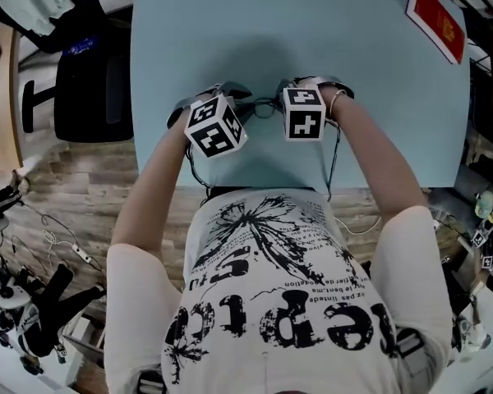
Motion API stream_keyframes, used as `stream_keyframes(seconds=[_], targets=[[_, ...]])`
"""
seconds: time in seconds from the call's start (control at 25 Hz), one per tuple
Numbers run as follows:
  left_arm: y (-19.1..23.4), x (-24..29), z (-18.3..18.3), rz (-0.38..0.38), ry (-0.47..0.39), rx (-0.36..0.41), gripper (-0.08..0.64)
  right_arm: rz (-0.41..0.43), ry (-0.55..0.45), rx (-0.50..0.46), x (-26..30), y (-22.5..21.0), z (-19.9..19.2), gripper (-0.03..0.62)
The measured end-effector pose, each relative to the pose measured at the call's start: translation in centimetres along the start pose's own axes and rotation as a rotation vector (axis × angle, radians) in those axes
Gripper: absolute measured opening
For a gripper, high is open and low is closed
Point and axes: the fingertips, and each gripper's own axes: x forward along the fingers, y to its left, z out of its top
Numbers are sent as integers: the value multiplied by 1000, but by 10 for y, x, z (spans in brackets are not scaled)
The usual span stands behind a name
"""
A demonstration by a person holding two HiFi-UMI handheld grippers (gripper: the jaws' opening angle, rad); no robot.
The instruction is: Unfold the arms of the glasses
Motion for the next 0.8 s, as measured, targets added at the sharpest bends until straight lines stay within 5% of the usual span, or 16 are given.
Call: stream_keyframes(seconds=[0.16, 0.8], targets=[[-6, 19, -1, -58, 84, 122, 101, -7, 3, -4, -1, 1, -2, 35], [-19, 25, 11, -115, 41, 222, 29, -19, -8, 51, -2, 11, -18, 35]])
